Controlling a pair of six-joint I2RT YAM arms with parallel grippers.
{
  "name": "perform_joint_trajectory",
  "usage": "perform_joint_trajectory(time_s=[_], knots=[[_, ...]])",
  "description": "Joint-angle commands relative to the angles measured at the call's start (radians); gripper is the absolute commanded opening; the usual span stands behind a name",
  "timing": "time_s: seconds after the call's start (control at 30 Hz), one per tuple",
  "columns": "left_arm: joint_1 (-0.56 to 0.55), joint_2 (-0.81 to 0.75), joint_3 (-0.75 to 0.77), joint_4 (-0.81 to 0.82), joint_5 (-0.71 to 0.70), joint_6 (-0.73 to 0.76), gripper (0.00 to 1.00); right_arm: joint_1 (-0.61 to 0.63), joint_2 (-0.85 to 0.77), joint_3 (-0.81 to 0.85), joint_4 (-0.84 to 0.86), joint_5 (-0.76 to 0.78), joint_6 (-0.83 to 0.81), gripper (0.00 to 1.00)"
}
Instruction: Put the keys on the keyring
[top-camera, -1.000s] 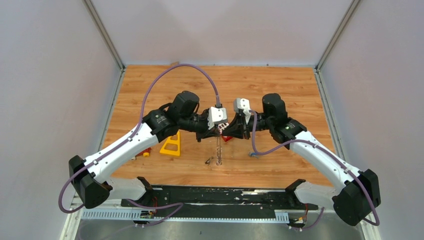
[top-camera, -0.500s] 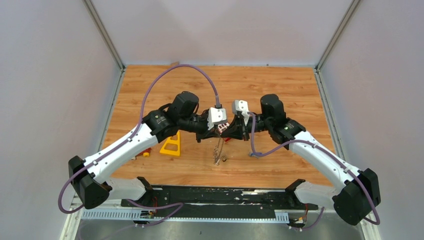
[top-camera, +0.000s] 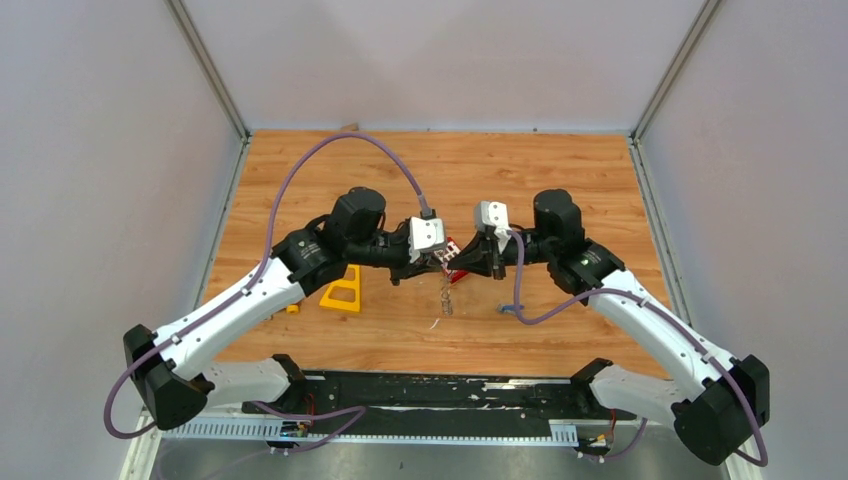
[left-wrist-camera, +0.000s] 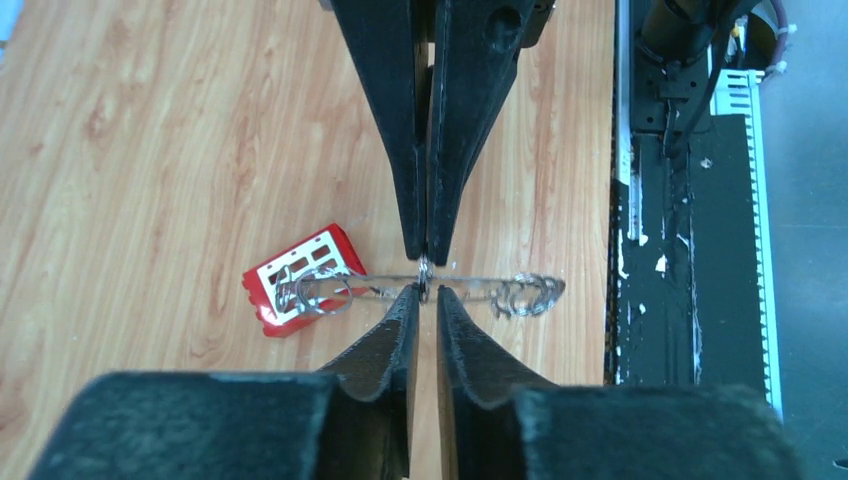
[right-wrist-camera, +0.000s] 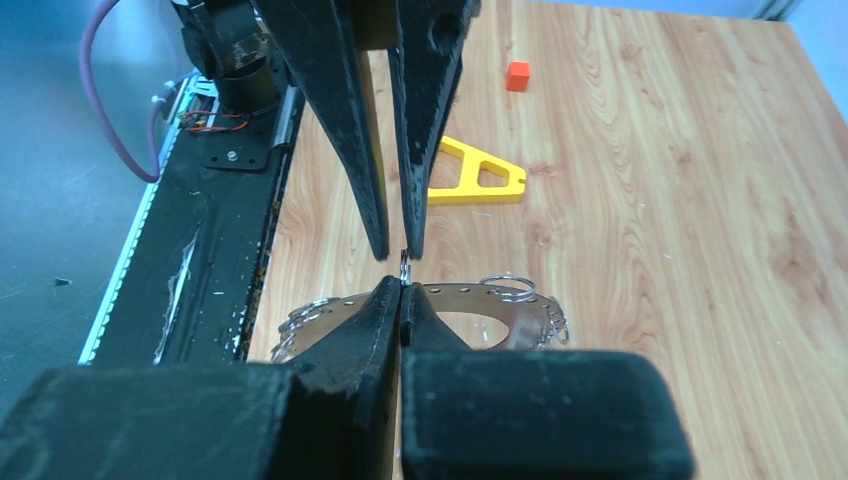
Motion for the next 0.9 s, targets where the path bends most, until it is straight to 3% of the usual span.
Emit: perform_joint_trajectory(time_s=[0.0,0.43,0.67,0.87], knots=[[0.0,-0.039,-0.001,0.054,-0.009,-0.004,0.23,-0.033,-0.039,0.014,0.001,-0.013,-0.019,0.0],[0.051,-0.118,-0.042,0.091,0.027,0.041,0.63,-0.083,-0.055,0.003,0.034,-0.081,0.039,0.0],[0.054,-0.205,-0.122,0.099,0.137,0.241,0.66,-0.088,-0.05,0.036,-0.02,-0.246,0.0,0.0],[0.054,-0.23,-0.165,0.072,0.242,0.391,0.66,-0.081,-0.03,0.094,-0.224,-0.419,-0.21,0.0]])
